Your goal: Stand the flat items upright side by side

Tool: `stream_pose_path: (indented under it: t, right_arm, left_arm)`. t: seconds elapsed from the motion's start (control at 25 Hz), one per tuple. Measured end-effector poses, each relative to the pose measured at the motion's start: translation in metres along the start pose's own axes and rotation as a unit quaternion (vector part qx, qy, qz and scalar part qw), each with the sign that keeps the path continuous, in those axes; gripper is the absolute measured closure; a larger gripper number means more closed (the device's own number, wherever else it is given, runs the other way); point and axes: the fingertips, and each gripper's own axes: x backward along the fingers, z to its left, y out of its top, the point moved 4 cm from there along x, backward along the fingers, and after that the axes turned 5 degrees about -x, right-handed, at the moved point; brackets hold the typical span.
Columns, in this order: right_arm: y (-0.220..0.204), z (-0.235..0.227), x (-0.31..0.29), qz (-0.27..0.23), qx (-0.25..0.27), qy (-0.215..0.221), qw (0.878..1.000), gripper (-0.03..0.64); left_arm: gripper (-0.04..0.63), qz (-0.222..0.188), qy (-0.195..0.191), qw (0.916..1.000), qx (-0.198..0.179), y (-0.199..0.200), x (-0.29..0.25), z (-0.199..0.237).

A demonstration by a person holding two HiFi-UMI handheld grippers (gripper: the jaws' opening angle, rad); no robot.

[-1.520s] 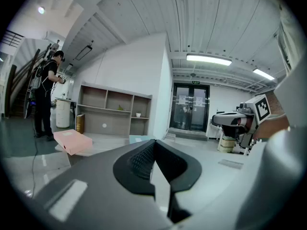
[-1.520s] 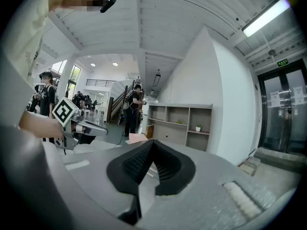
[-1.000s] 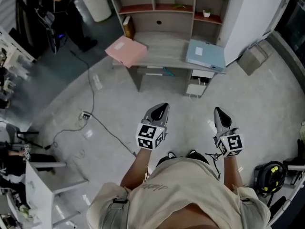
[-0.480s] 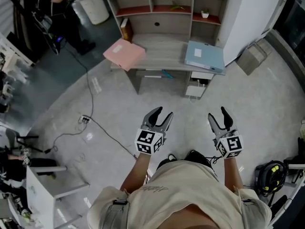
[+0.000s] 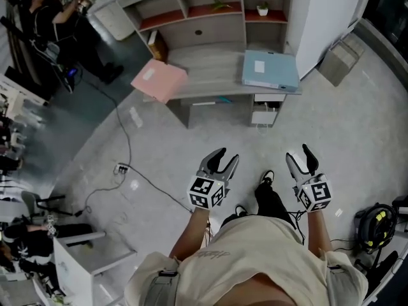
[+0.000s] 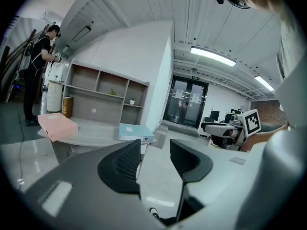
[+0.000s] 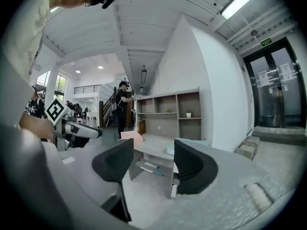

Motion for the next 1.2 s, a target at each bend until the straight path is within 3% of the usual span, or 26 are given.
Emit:
stream_pose_path:
  t: [0.36, 0.8, 1.04, 1.2]
  right_arm:
    - [0.034, -0.083, -0.071, -0.043, -0.022, -0.002, 0.999, 0.351]
    - [0.031, -0.179, -0.124, -0.038, -0.033, 0.016, 0.999, 0.365]
    - [0.023, -0.189, -0.142, -0.016, -0.040, 0.033, 0.999, 0.360]
    - [0.021, -0.198, -0.155, -0.013, -0.077, 0.038, 0.996, 0.360]
  left_arm:
    - [0.381, 0.026, 0.001, 0.9995, -0.020, 0.042, -0.080, 0.028]
    - [0.385, 0.005, 0.003, 0.9997, 0.022, 0.082, -0.178, 0.050]
    - [0.385, 0.017, 0.036, 0.9987, 0.032, 0.079, -0.194, 0.081]
    - [0.385, 0.037, 0.035, 0.9981, 0.033, 0.075, -0.206, 0.095]
